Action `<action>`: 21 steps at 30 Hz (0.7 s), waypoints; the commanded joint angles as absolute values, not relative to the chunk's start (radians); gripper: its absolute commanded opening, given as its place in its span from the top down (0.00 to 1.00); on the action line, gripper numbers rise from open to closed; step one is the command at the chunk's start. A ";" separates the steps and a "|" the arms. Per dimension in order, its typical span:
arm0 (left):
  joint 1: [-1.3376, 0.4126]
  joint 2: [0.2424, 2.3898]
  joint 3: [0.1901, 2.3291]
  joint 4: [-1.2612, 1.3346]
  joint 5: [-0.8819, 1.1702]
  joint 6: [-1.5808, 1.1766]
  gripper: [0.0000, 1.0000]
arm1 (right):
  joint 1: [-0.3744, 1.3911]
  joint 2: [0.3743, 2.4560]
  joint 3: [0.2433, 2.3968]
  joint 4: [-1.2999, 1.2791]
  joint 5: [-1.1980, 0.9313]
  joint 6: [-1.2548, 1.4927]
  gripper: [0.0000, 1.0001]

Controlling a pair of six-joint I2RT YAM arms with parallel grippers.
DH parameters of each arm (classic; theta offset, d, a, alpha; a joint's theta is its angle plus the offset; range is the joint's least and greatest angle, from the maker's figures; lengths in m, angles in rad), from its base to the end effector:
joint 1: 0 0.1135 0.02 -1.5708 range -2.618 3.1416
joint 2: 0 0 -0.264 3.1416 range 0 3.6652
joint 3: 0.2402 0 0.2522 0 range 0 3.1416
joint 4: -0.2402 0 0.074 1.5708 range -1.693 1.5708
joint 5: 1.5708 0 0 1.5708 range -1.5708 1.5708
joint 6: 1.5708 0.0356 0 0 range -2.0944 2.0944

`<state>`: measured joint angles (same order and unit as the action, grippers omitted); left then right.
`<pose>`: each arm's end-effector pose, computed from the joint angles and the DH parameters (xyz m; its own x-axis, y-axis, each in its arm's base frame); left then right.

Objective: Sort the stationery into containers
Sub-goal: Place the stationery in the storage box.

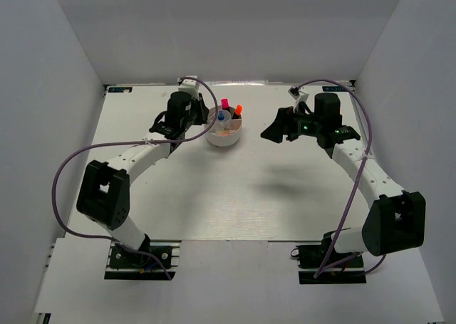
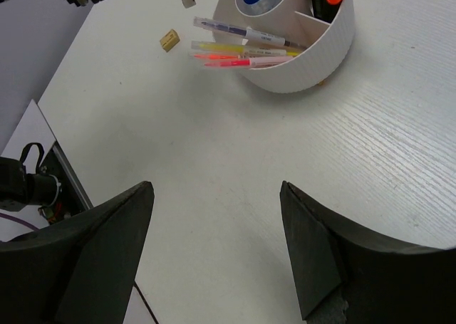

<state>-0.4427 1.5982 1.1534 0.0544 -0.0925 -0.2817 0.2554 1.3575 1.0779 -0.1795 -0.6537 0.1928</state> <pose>0.3406 -0.1578 0.2845 -0.4274 -0.1037 -0.8981 0.2400 0.9447 -0.2233 0.2923 0.0987 0.3163 -0.5603 0.0109 -0.8282 -0.6324 0.6401 0.4363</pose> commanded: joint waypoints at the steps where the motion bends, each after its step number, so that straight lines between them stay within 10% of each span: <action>1: -0.430 1.603 1.198 0.158 -0.002 -0.288 1.00 | 0.250 1.347 1.098 -0.163 -0.658 0.175 0.23; 21: -0.402 1.716 1.172 0.244 0.103 -0.275 1.00 | 0.250 1.336 1.078 -0.158 -0.664 0.178 0.23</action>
